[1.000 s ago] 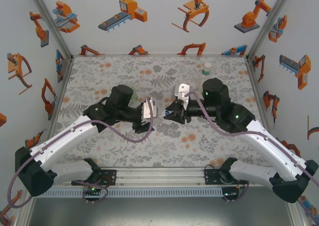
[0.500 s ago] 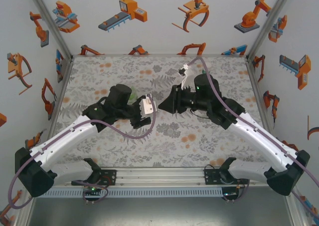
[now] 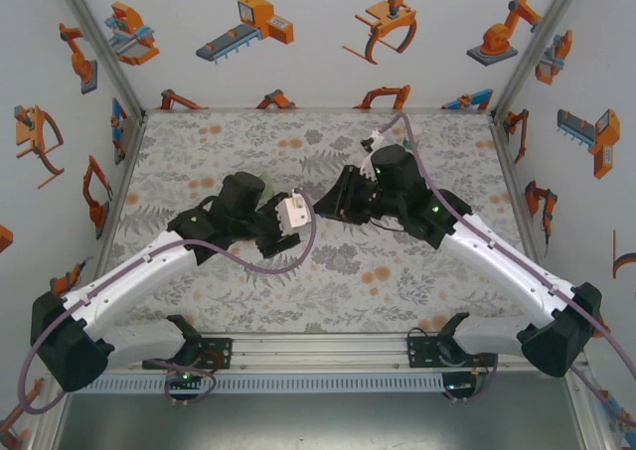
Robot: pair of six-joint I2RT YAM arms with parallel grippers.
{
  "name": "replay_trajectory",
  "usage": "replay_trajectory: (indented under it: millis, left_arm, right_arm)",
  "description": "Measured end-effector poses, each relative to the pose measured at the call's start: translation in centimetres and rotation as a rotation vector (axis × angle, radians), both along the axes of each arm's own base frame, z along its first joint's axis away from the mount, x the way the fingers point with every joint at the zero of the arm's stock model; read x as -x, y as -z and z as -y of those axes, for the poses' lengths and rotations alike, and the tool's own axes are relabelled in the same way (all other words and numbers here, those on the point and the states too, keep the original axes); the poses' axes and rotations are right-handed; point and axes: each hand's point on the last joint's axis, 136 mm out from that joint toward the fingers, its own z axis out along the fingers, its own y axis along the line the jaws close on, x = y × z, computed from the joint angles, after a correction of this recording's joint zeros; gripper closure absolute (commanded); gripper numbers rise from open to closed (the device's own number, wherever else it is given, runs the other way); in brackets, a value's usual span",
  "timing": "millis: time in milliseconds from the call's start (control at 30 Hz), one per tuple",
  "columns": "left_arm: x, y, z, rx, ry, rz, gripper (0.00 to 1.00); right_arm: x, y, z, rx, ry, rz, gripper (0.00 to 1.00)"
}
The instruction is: Screw on the bottle caps
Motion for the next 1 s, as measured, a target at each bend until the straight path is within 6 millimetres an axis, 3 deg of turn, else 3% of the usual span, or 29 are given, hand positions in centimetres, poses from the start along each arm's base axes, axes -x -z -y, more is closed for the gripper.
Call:
replay_trajectory:
  millis: [200, 400, 633, 767, 1000]
  left_arm:
    - [-0.1, -2.1, 1.5, 0.087, 0.039, 0.052, 1.0]
    - [-0.1, -2.7, 1.9, 0.115, 0.056, 0.063, 1.0]
    - [0.5, -2.9, 2.1, 0.129, 0.085, 0.048, 1.0]
    - [1.4, -3.6, 2.6, 0.157, 0.137, 0.025, 1.0]
    - [3.2, -4.0, 3.3, 0.184, 0.235, -0.04, 1.0]
  right_arm:
    - [0.8, 0.1, 0.2, 0.022, -0.043, -0.017, 0.39]
    - [0.6, -4.2, 1.6, 0.013, -0.07, 0.104, 0.34]
    - [2.3, -8.6, 2.6, 0.051, -0.208, 0.398, 0.38]
    - [3.8, -9.4, 2.8, 0.128, -0.361, 0.634, 0.42]
    - [8.7, -9.3, 2.9, 0.228, -0.765, 1.098, 0.44]
